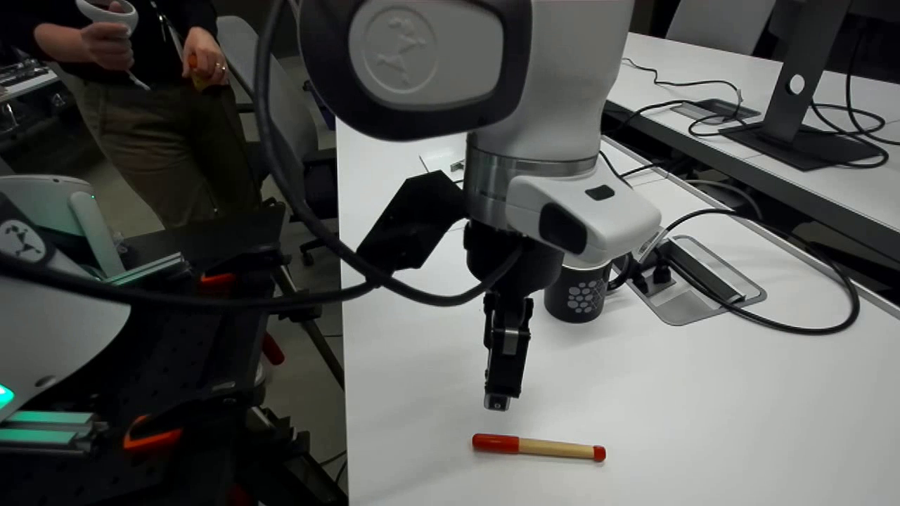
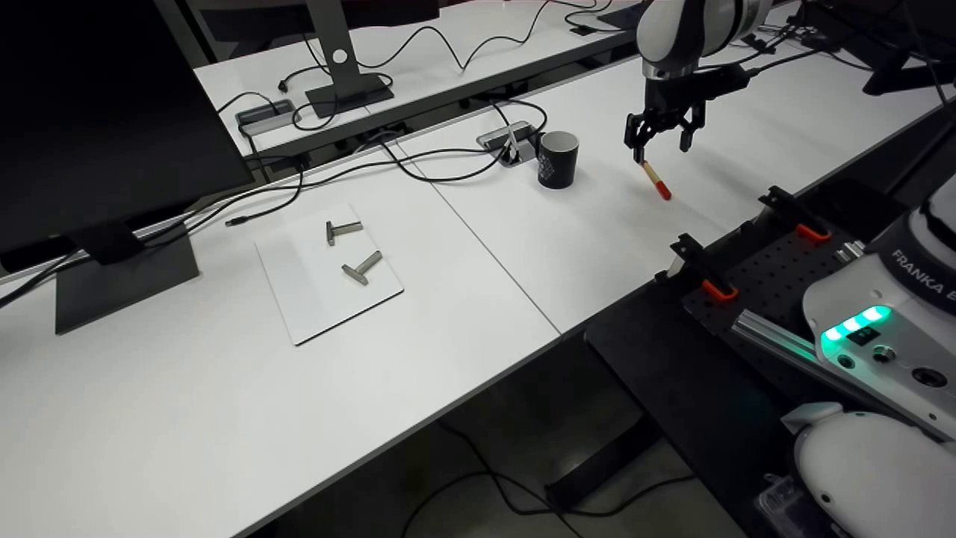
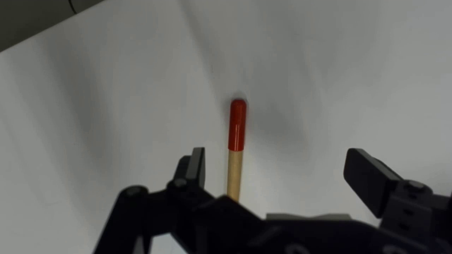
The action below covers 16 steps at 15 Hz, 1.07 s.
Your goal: Put the marker inside the mug.
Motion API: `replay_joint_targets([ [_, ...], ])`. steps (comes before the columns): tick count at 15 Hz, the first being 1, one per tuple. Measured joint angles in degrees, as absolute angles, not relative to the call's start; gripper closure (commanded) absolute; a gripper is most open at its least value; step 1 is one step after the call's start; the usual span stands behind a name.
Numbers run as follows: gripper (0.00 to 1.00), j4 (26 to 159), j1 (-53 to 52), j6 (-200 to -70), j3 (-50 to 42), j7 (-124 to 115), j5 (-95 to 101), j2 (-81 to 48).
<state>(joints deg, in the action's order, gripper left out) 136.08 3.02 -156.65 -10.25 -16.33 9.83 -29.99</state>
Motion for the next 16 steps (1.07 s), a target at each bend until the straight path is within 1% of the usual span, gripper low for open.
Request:
replay_joint_targets([
  [16,0.00,130.7,2.1,-159.5,-12.1,-16.3,8.6,-37.4],
])
